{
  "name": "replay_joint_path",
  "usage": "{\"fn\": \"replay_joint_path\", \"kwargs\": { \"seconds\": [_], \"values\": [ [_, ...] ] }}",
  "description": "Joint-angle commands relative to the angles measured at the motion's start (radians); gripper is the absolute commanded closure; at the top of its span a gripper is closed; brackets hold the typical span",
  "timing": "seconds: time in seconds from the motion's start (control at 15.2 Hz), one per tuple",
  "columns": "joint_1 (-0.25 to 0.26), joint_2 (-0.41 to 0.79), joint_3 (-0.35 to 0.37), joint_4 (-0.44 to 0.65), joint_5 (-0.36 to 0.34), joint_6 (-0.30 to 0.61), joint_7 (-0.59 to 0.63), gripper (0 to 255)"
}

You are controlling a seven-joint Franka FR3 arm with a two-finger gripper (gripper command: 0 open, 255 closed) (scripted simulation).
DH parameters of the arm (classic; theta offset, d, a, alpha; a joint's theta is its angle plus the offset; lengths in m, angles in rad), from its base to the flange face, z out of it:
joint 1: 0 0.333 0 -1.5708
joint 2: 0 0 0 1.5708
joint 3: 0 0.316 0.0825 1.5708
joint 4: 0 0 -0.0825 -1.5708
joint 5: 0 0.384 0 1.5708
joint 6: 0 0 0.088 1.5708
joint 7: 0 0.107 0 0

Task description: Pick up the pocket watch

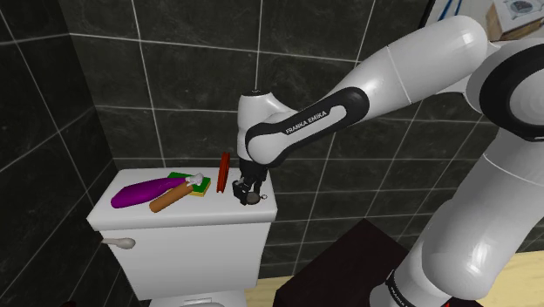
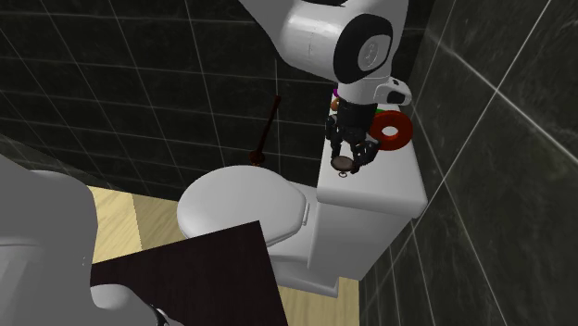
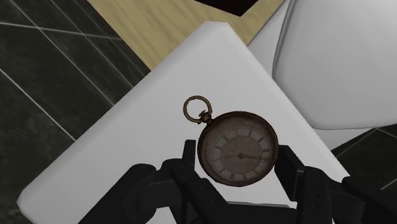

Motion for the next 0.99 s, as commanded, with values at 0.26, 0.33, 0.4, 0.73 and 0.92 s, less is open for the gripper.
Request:
{"fn": "replay_joint_path", "kwargs": {
  "seconds": [0.26, 0.33, 0.4, 0.73, 0.92],
  "values": [
    [0.001, -0.029, 0.001, 0.021, 0.012, -0.052, -0.007, 255],
    [0.001, -0.036, 0.001, 0.027, 0.014, -0.065, -0.009, 255],
    [0.001, -0.044, 0.001, 0.034, 0.017, -0.079, -0.011, 255],
    [0.0, -0.077, -0.001, 0.069, 0.026, -0.146, -0.018, 255],
    [0.0, -0.094, -0.003, 0.092, 0.031, -0.186, -0.021, 255]
  ]
}}
